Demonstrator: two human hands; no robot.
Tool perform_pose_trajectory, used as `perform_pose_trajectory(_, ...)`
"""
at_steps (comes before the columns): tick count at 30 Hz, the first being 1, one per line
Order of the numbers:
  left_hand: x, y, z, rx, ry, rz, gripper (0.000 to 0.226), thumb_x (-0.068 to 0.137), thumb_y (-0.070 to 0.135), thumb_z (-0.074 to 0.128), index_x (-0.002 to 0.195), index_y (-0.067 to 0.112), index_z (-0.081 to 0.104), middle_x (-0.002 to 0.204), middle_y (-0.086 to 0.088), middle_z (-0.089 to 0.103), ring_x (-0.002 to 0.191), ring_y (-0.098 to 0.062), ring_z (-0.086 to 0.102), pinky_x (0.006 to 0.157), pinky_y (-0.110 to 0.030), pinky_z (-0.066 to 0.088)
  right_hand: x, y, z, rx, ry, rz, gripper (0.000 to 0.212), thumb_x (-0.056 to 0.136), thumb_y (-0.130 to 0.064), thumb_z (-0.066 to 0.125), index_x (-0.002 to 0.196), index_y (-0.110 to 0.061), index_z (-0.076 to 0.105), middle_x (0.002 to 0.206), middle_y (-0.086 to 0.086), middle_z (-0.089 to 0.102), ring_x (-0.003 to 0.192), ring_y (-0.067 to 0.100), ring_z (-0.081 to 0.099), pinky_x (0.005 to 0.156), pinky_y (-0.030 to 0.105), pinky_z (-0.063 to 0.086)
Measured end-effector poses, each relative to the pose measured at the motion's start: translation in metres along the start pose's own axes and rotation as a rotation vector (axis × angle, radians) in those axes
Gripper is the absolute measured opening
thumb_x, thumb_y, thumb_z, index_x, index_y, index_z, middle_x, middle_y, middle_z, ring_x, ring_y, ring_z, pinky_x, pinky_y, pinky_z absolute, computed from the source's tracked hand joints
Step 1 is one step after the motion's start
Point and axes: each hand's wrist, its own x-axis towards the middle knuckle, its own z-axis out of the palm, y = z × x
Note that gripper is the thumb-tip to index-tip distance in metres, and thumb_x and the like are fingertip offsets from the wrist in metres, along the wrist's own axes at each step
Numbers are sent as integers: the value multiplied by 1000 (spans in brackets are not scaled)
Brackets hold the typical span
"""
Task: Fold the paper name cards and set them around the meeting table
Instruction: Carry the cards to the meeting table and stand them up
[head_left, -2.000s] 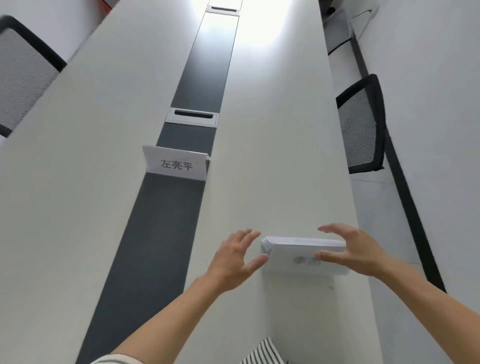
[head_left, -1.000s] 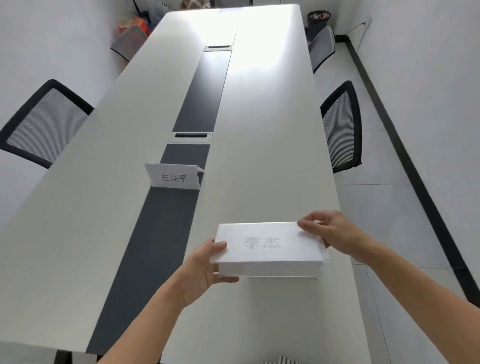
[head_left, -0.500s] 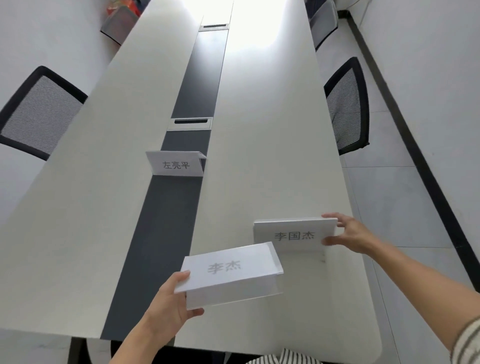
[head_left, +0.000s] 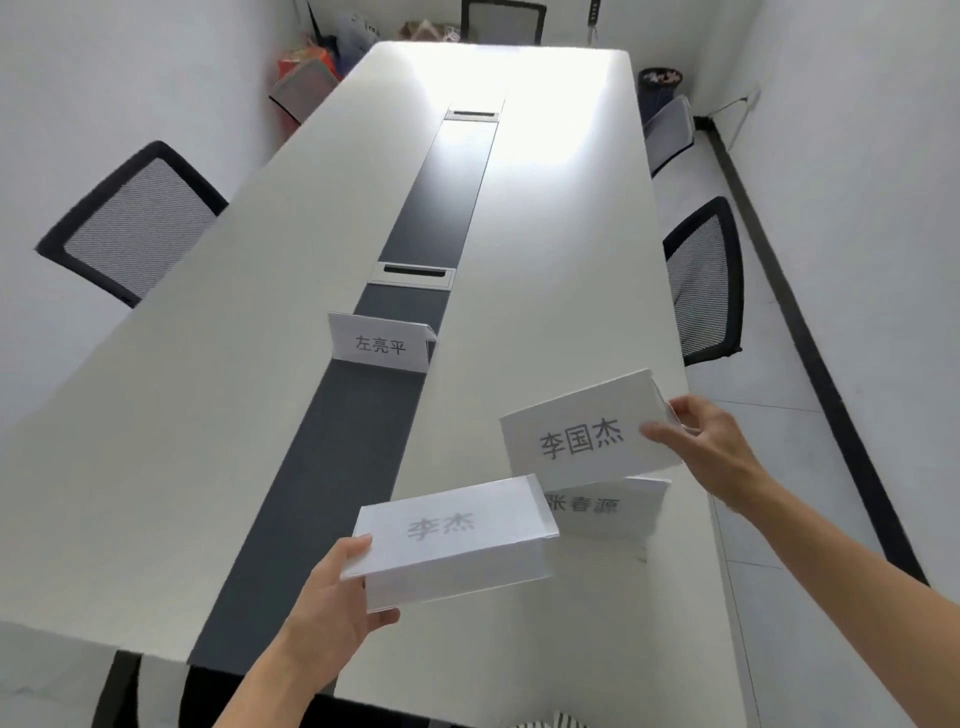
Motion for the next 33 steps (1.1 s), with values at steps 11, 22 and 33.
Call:
perform_pose_trajectory(11,-167,-105,8,-344,344,358,46,82,36,48,119,11,62,114,-16,68,85,-28,57,59,-38,43,-62,-7,51,439,-362,191,17,94,-18,48,96,-13,64,101,13,63,89,32,61,64,40,62)
perform_pose_trajectory(22,-367,-264,1,-685,813,532,37,80,31,45,107,15,63,97,-9,72,67,-21,64,53,-36,40,-229,-15,168,276,-866,211,19,94,-19,46,100,-17,64,107,14,65,97,33,61,76,48,56)
perform_pose_trajectory(33,-549,-406,-95,-878,1124,637,35,91,30,36,112,17,60,97,-8,72,76,-24,60,54,-35,39,-446,-37,324,157,-1042,246,16,96,-23,46,103,-16,59,102,9,66,92,27,63,77,47,53)
